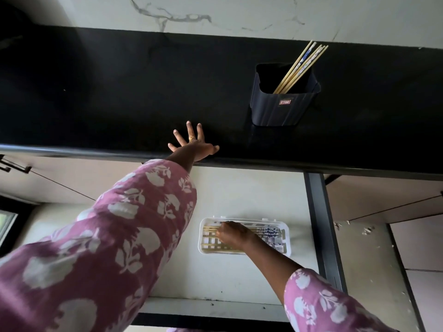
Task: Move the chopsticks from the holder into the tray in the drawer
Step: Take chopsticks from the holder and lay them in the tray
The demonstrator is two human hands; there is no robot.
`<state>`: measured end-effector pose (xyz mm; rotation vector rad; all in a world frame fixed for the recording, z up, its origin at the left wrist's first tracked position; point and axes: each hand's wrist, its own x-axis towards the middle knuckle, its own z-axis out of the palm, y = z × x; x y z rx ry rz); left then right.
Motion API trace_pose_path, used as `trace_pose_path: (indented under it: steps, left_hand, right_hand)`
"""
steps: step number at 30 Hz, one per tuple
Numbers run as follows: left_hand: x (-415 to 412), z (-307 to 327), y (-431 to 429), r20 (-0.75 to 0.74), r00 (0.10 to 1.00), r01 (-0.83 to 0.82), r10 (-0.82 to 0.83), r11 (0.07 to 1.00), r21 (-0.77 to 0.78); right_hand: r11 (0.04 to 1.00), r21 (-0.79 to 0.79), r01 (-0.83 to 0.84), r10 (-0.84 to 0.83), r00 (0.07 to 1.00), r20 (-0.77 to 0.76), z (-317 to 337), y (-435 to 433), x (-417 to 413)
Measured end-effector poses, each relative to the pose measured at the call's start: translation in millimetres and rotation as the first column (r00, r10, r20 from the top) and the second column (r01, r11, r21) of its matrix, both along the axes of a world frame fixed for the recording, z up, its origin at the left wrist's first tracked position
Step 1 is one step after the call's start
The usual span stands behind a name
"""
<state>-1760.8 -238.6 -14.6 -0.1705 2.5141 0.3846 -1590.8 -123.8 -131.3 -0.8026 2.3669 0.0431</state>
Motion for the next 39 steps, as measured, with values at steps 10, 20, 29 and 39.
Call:
trace_pose_path:
  steps: [10,20,29,39]
  left_hand:
    - [-4.4,1.1,0.3,0.028,1.000,-0.008,0.008,1.000,0.001]
    - [-3.7,0.2,3.1,0.027,1.000,-0.015,0.015,1.000,0.005]
    - [1.8,6.5,2.6,0.014,1.000,-0.015,0.014,0.999,0.029]
    - [3.5,8.7,1.2,-0.004,1.000,-0.008,0.008,1.000,0.027]
  right_hand:
    - [0.997,-0.030,-0.075,0.074,0.996,-0.043,-34.1,-3.5,5.8]
    - [0.907,-0.408,0.099,-0.171,0.975,-0.143,-24.4,11.3,5.3]
    - [0.806,-0.592,0.002,-0.348,0.810,-0.471,24.0,55.0,-31.3]
    - [0.731,-0.663,-0.161,-0.612,0.276,-0.742,134.3,117.3,-123.0]
